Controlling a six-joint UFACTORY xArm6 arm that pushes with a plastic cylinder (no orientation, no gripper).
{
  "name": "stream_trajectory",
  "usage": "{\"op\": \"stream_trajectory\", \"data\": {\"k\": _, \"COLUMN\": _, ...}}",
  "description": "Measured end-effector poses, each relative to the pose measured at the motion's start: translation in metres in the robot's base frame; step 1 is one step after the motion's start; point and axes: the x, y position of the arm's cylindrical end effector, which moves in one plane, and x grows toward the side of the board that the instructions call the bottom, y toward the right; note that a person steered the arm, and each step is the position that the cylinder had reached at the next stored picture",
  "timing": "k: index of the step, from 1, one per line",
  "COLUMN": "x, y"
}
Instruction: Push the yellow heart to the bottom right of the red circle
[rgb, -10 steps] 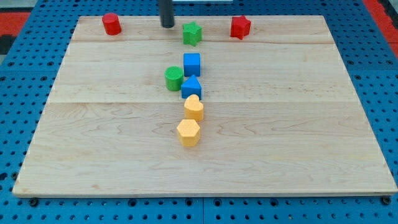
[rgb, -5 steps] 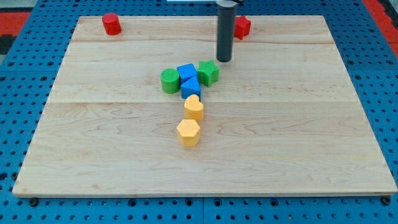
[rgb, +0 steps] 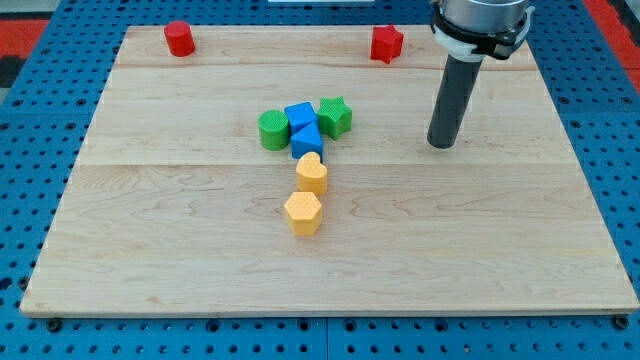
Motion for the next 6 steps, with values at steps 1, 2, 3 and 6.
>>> {"op": "stream_trajectory", "data": {"k": 1, "x": 0.009, "y": 0.002}}
{"op": "stream_trajectory", "data": {"k": 2, "x": 0.042, "y": -0.008}}
{"op": "stream_trajectory", "data": {"k": 3, "x": 0.051, "y": -0.052}}
{"op": "stream_trajectory", "data": {"k": 6, "x": -0.004, "y": -0.265}}
